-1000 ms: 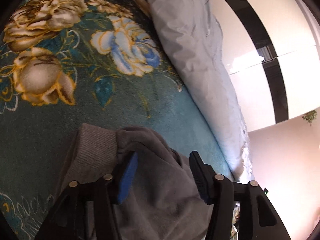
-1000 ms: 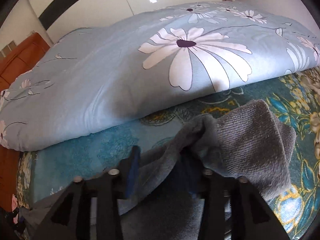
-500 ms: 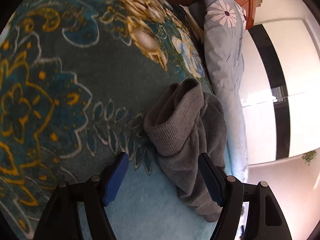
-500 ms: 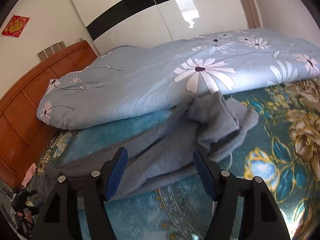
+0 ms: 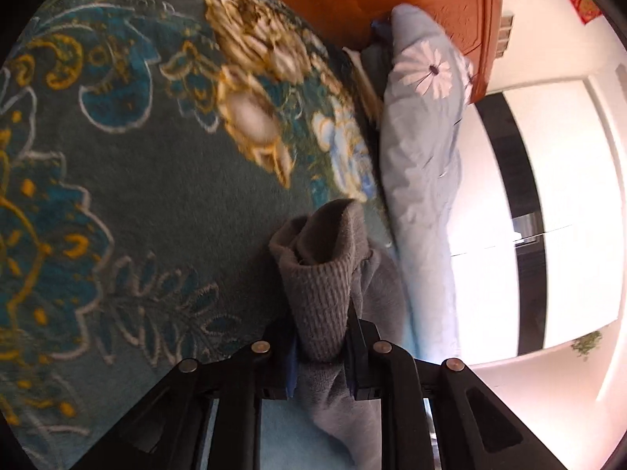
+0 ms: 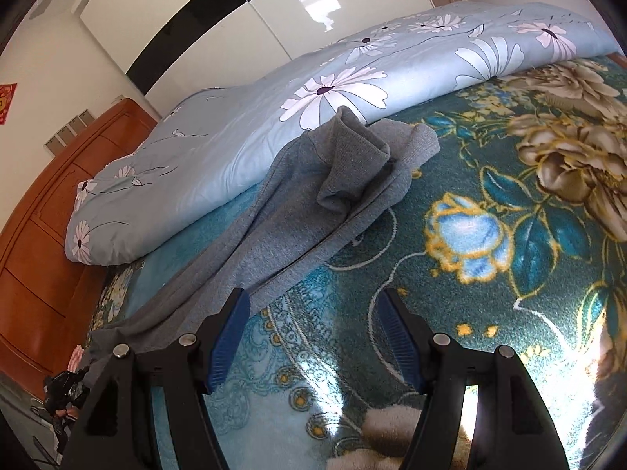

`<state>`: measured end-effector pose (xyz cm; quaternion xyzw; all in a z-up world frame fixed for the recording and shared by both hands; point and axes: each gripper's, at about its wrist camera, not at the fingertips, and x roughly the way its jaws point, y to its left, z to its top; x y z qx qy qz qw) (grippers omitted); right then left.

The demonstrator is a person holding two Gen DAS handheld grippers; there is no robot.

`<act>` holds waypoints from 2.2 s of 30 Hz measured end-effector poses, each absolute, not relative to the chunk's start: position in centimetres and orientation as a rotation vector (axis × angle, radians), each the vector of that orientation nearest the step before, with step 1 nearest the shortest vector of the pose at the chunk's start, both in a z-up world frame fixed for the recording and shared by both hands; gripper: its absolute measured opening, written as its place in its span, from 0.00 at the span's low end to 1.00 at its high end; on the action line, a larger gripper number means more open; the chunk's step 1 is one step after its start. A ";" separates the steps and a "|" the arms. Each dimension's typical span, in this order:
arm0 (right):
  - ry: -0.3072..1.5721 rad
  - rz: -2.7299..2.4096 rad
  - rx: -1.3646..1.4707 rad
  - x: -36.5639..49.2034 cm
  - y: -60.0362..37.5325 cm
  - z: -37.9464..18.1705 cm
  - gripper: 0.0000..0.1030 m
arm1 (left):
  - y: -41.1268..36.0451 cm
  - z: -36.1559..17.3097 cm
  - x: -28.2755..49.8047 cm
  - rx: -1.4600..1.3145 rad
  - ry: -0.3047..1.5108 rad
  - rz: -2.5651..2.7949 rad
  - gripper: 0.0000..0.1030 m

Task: Fold clothes

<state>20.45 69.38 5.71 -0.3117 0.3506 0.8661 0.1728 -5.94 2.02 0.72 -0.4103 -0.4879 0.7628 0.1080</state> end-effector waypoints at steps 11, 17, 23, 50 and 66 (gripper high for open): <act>1.026 2.652 -0.943 18.3 64.3 6.3 0.67 | -12.1 1.3 -3.2 -1.207 -1.434 2.427 0.19; 0.998 2.674 -1.069 11.7 61.6 4.8 0.67 | -13.0 -1.7 -2.5 -1.249 -1.422 2.390 0.20; 1.188 2.451 -1.037 9.4 65.2 1.5 0.67 | -13.2 -3.0 -1.8 -1.264 -1.416 2.356 0.24; 1.082 2.473 -1.011 11.6 69.9 3.3 0.38 | -12.9 -3.0 -2.4 -1.290 -1.381 2.334 0.29; 1.472 2.419 -0.833 13.3 71.6 -0.6 0.67 | -14.2 1.8 1.1 -1.301 -1.164 2.450 0.48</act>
